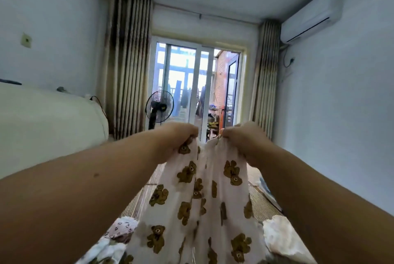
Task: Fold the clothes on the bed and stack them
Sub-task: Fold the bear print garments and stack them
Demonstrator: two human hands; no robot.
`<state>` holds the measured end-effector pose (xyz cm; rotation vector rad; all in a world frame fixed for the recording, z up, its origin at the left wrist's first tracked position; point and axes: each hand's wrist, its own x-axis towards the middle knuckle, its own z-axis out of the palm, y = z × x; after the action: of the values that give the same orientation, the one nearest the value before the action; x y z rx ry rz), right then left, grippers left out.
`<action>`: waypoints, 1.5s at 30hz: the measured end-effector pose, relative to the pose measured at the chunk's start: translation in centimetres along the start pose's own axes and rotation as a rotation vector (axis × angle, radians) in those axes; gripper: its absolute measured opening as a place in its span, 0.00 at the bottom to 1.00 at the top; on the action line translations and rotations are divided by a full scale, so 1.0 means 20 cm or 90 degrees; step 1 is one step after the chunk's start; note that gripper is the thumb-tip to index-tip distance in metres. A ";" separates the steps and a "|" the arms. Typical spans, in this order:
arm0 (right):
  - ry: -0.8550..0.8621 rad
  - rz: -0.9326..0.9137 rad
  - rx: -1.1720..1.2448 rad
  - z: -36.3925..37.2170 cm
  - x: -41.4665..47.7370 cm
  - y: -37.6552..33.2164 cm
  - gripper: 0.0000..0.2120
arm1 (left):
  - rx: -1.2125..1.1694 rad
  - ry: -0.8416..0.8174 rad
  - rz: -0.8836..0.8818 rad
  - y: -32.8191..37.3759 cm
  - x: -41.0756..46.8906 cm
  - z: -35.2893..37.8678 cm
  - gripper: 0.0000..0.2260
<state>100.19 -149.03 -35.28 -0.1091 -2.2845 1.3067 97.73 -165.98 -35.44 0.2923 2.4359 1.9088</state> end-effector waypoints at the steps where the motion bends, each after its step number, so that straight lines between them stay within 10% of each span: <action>1: -0.031 0.001 0.051 0.03 -0.01 0.01 0.13 | -0.023 -0.021 0.010 -0.01 0.00 0.03 0.06; 7: -0.196 -0.064 0.209 0.09 -0.06 0.03 0.21 | -0.046 -0.084 0.102 0.01 -0.01 0.07 0.26; 13: -0.185 -0.114 0.214 0.02 -0.06 0.05 0.05 | 0.175 0.012 0.279 -0.07 -0.02 0.01 0.30; 17: -0.250 -0.128 0.275 -0.05 -0.06 0.05 0.06 | 0.035 -0.147 0.064 -0.20 0.00 0.00 0.47; 23: -0.258 -0.137 0.140 -0.19 -0.04 0.11 0.11 | -0.149 -0.270 0.079 -0.26 0.04 0.01 0.19; 27: -0.207 -0.101 0.001 -0.22 0.00 0.20 0.12 | 0.124 -0.174 0.122 -0.22 0.06 0.05 0.10; 32: -0.132 -0.099 -0.184 -0.13 0.08 0.41 0.14 | 0.368 -0.086 0.106 -0.30 0.18 0.19 0.13; 45: 0.021 -0.242 -0.193 0.04 0.30 0.64 0.09 | 0.396 0.134 0.283 -0.42 0.53 0.40 0.14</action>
<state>92.24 -140.95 -43.96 0.1903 -2.3151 0.7602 87.47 -158.46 -44.66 0.7325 3.2882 1.2634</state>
